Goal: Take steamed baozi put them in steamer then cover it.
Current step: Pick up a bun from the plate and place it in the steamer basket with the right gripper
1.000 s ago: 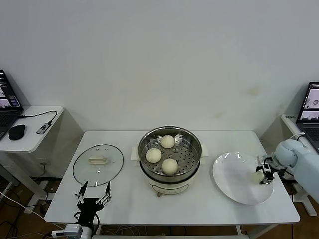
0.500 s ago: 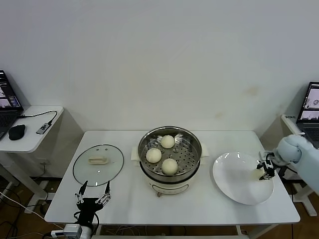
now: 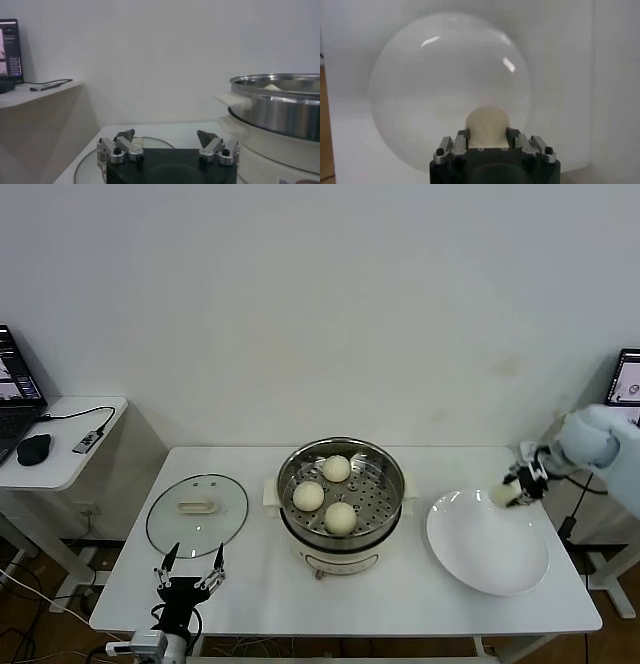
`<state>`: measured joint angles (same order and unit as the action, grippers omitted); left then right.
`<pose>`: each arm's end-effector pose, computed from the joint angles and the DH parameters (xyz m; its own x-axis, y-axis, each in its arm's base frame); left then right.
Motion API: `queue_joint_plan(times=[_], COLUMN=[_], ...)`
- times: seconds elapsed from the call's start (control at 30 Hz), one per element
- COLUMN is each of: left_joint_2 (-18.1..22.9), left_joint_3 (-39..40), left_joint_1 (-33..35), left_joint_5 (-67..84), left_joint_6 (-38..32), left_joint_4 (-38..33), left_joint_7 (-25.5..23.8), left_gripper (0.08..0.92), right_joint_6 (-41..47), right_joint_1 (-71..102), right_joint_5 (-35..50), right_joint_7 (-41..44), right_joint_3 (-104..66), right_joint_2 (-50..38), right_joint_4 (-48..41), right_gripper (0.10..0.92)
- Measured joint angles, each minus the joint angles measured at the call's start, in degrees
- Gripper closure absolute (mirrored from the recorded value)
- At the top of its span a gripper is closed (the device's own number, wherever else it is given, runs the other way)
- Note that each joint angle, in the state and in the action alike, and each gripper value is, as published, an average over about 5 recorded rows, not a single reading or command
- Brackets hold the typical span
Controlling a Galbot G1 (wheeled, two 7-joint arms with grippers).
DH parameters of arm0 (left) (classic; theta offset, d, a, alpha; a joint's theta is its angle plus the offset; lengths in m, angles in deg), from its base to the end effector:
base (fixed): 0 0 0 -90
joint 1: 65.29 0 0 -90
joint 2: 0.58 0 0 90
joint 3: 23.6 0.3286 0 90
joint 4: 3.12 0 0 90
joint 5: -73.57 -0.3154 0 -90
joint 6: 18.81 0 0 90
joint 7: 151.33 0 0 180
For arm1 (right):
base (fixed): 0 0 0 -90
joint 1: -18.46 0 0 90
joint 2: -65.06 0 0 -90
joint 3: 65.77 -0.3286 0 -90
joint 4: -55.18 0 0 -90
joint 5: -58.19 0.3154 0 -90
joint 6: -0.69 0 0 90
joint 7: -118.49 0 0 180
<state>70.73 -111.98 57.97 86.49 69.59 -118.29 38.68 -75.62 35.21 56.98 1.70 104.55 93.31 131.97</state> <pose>0.1362 0.0547 -0.3127 -0.9913 -0.0116 0.1307 -0.0042 0.9984 0.0564 0.4518 -0.2097 -0.0821 -0.3240 -0.0606 0.9441 -0.9460 0.0113 -0.3239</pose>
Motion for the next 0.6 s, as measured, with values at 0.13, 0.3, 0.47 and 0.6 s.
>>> queue_joint_plan(times=[0.13, 0.3, 0.47, 0.6], left_joint_2=[-0.2, -0.1, 0.1, 0.2], left_joint_3=[0.1, -0.1, -0.4, -0.7], left_joint_1=[-0.2, -0.3, -0.2, -0.2], left_joint_5=[0.1, 0.2, 0.2, 0.2], left_joint_6=[0.0, 0.0, 0.0, 0.0], left_joint_4=[0.0, 0.0, -0.1, -0.2], left_joint_7=[0.0, 0.0, 0.0, 0.0], left_gripper=[0.177, 0.177, 0.177, 0.177], right_joint_6=[2.2, 5.4, 9.1, 12.1], right_joint_1=[-8.3, -17.2, -22.3, -23.9], right_joint_5=[5.4, 12.5, 19.5, 24.0], right_joint_7=[-0.9, -2.9, -5.4, -7.6], right_joint_3=[6.6, 13.9, 18.7, 20.7], right_joint_2=[1.5, 5.3, 10.3, 14.3], right_joint_4=[2.6, 5.6, 7.4, 7.8], right_gripper=[0.525, 0.518, 0.516, 0.516])
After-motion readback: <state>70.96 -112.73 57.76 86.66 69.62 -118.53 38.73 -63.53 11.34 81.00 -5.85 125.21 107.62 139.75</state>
